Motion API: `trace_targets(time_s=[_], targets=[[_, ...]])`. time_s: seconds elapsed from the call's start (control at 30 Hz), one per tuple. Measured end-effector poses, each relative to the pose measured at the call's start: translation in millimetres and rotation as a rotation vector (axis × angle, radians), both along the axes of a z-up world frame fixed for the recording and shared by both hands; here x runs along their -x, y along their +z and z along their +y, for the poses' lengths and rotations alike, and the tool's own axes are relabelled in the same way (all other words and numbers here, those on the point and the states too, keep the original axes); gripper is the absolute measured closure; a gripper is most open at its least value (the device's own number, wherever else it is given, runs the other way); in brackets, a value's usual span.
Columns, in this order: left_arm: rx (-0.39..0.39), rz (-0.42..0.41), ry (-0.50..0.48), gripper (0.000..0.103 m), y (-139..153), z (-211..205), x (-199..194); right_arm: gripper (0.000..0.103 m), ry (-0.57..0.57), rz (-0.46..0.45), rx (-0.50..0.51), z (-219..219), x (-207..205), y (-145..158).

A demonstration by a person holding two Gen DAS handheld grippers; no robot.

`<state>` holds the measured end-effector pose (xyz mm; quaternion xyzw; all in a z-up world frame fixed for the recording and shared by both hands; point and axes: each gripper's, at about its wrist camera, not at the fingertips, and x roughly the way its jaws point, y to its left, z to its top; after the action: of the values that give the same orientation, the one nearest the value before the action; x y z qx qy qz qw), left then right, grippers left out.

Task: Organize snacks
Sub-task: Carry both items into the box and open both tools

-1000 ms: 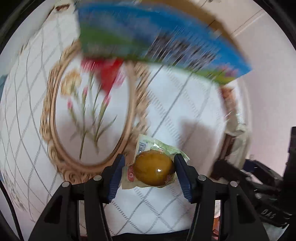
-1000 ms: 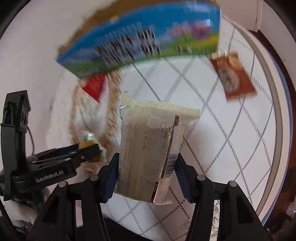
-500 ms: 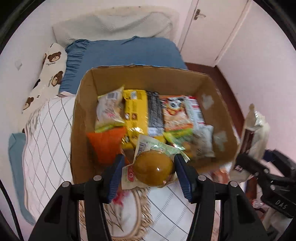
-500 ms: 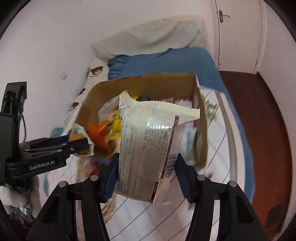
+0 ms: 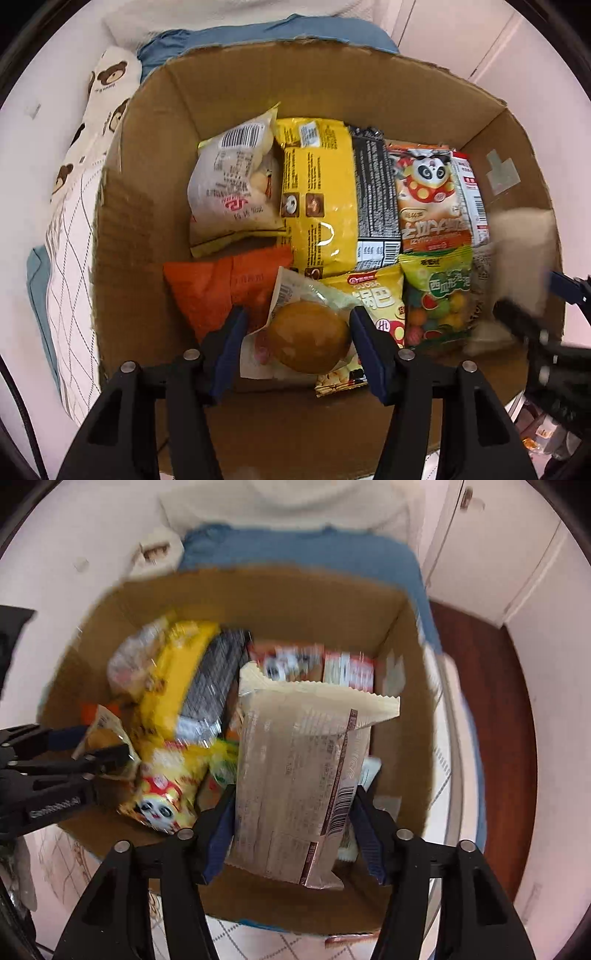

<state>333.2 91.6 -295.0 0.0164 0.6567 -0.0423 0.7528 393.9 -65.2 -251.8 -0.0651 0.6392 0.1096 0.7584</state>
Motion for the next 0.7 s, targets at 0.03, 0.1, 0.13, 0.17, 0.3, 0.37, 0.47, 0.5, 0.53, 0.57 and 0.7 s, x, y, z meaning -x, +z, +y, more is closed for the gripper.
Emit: trace_targets(time_s=[0.03,0.1,0.13,0.17,0.3,0.37,0.47,0.5,0.53,0.57,0.7], targets=[[0.024,0.001,0.003,0.032,-0.3,1.3,-0.1,0.010,-0.007,0.010,-0.007,-1.0,-0.2,-3.1],[0.064,0.006,0.015,0.019,1.9,4.0,0.3,0.006,-0.026,0.009,-0.007,-4.1,1.0,-3.0],[0.068,-0.001,0.016,0.011,4.8,4.1,0.9,0.006,-0.041,0.008,-0.015,-7.2,1.3,-1.2],[0.051,-0.012,0.015,0.010,7.4,3.7,1.4,0.006,-0.052,0.006,-0.032,-9.9,1.4,0.7],[0.051,-0.047,0.033,0.010,18.1,7.3,6.8,0.006,-0.094,-0.024,-0.061,-19.0,7.4,15.2],[0.066,-0.062,0.044,0.010,25.3,9.5,11.6,0.006,-0.115,-0.041,-0.073,-25.1,9.4,22.6],[0.063,-0.110,0.047,0.010,40.2,8.6,20.0,0.006,-0.135,-0.072,-0.066,-29.4,13.9,32.2],[0.057,-0.125,0.049,0.010,47.9,6.2,21.1,0.006,-0.137,-0.081,-0.064,-29.9,16.1,35.8],[0.047,-0.146,0.050,0.010,52.3,4.5,25.3,0.006,-0.139,-0.087,-0.061,-29.7,18.2,37.6],[0.042,-0.167,0.052,0.010,57.3,4.4,29.9,0.006,-0.142,-0.098,-0.058,-29.4,20.0,38.6],[0.024,-0.246,0.061,0.010,76.5,4.7,47.5,0.006,-0.145,-0.136,-0.051,-31.1,34.6,51.1]])
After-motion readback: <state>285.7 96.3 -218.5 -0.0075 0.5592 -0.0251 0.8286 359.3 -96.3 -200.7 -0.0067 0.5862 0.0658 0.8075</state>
